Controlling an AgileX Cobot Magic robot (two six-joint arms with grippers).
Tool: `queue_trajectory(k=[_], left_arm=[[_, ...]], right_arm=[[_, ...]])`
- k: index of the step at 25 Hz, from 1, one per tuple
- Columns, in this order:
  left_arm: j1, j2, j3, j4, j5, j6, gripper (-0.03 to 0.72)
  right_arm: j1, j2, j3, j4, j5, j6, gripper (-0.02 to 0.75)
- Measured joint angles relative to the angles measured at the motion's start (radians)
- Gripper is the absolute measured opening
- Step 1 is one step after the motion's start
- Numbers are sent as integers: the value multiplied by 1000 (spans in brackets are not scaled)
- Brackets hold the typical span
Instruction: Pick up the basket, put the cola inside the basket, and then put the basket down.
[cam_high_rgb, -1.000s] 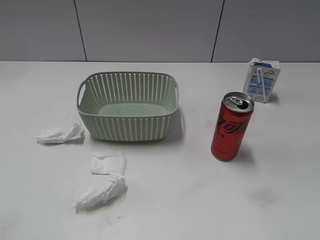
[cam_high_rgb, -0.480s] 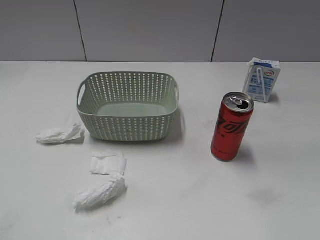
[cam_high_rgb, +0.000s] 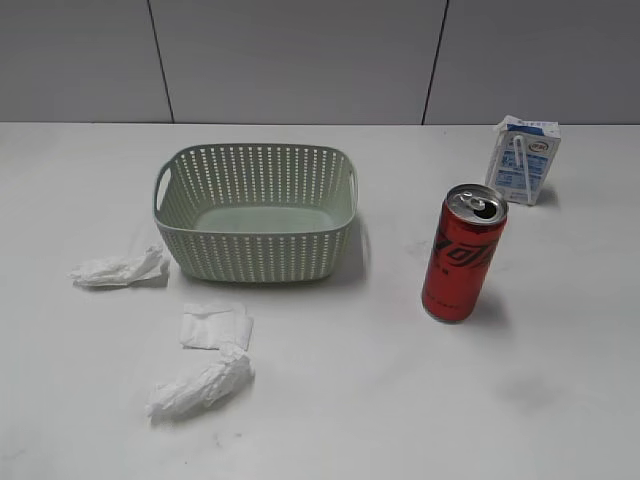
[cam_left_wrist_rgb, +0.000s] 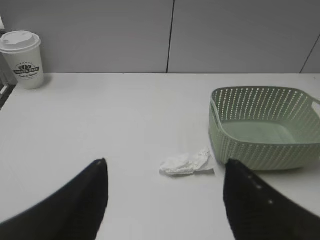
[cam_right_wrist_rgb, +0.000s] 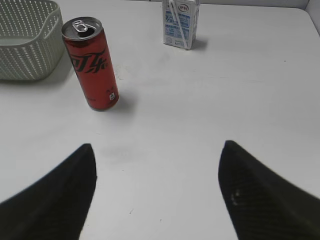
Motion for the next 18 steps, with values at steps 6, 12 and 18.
queue_trajectory(k=[6, 12, 18], left_arm=[[0, 290, -23, -43, -180, 1, 544], [0, 580, -180, -47, -205, 32, 544], [0, 876, -425, -48, -131, 55, 544]], right_arm=[[0, 0, 0, 0, 0, 0, 572], [0, 0, 0, 0, 0, 0, 572], [0, 0, 0, 0, 0, 0, 572]])
